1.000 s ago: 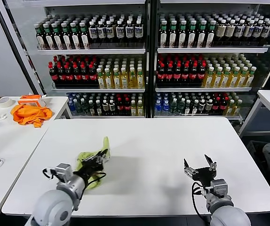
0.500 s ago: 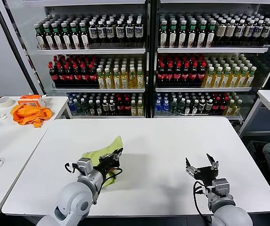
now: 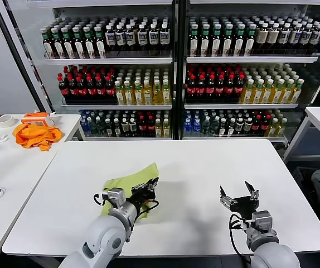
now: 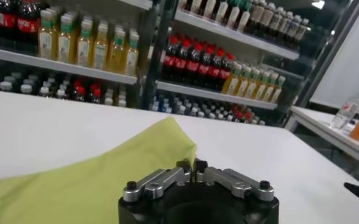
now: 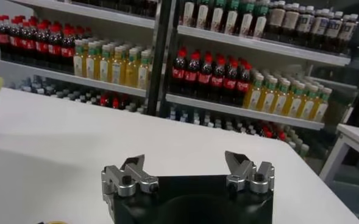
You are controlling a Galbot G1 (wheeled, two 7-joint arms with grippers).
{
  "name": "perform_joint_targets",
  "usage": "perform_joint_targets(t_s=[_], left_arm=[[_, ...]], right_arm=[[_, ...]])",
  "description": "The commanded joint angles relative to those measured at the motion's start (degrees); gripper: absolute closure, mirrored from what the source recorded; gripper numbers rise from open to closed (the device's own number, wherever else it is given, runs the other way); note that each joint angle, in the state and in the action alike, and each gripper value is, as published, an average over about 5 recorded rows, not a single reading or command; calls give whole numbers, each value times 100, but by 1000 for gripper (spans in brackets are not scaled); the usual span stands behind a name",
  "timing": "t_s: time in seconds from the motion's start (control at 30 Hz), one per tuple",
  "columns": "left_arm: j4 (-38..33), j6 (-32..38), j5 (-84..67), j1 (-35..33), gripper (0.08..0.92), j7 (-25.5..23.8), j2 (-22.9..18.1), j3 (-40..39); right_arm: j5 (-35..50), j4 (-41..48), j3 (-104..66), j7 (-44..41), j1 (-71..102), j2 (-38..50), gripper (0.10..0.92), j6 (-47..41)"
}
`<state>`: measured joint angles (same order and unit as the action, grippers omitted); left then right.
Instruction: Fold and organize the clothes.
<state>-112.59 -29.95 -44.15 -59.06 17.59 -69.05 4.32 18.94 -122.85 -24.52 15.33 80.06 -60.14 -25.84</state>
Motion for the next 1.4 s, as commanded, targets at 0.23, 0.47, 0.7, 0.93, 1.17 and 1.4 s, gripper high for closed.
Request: perform_joint_targets(t_s=[0.23,0.47,0.7,0.93,1.17,1.4], left_arm=[[119,777,-160,150,807,-730,489,146],[-223,1225,598,-405,599,-1115,1284,940],[-147,1682,1186,-1101,374,-1361,1717,1984],[-167,1784,1199,-1475,201,-1351,1686,2316],[-137,1766,1221,-1512,177,-1336,1590,2297],[-71,1768,1281,-1494,177,-1336,1536,2260]], right_arm=[[8,33,21,-8,-33,-6,203,8],[932,13,164,31,-246,1,203,-215],[1884,158,1167,43,-1014,-293,203,-552],[2313,1061,2066,83,-1819,-637,203,-678],[2697,1696,2478,66,-2343,-829,203,-726],[2911,1864,2720,478,-2364,-967,203,-730]])
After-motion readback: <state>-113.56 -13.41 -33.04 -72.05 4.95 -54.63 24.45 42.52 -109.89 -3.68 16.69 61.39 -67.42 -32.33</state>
